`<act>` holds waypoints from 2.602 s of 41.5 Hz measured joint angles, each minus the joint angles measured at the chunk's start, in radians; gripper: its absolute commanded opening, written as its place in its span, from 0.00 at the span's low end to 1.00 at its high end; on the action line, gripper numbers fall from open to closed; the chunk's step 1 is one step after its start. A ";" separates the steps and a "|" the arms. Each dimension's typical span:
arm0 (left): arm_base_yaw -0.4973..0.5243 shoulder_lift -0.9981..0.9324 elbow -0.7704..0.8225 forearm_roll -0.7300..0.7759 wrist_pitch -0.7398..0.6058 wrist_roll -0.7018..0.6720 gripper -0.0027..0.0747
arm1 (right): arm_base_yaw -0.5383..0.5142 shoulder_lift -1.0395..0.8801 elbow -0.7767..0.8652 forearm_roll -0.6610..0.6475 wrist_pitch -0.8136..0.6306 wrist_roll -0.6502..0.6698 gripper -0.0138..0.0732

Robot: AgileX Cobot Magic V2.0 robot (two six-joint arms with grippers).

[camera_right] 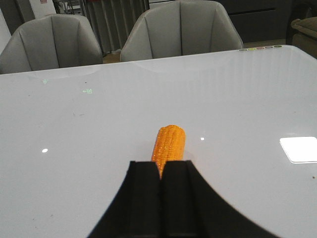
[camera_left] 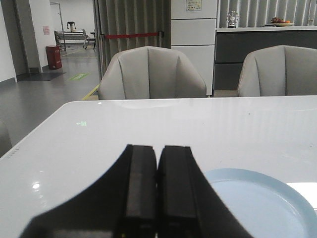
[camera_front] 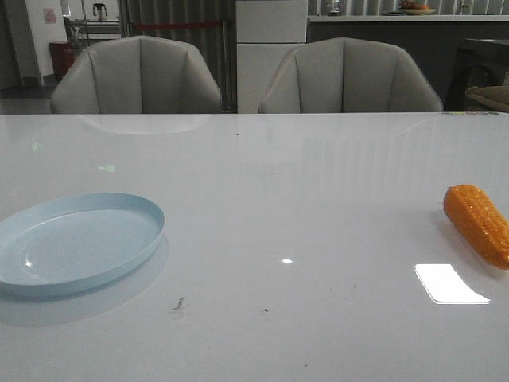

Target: Place corn on plate with both arms

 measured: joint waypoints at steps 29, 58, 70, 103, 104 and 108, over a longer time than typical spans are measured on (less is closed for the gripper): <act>0.000 0.000 0.000 0.000 0.000 0.002 0.16 | 0.000 0.000 0.000 0.000 0.000 0.000 0.22; 0.000 0.000 -0.026 0.012 -0.186 0.002 0.16 | 0.000 0.000 -0.097 0.005 -0.082 0.000 0.22; 0.000 0.035 -0.228 0.110 -0.124 0.002 0.16 | 0.000 0.008 -0.374 -0.051 0.030 0.000 0.22; 0.000 0.674 -0.517 0.115 -0.086 0.002 0.16 | 0.000 0.688 -0.623 -0.082 0.069 -0.007 0.22; 0.000 0.687 -0.517 0.115 -0.072 0.002 0.16 | 0.000 0.702 -0.623 -0.082 0.069 -0.011 0.22; 0.000 0.730 -0.517 0.115 -0.008 0.002 0.16 | 0.000 0.765 -0.623 -0.082 0.075 -0.021 0.22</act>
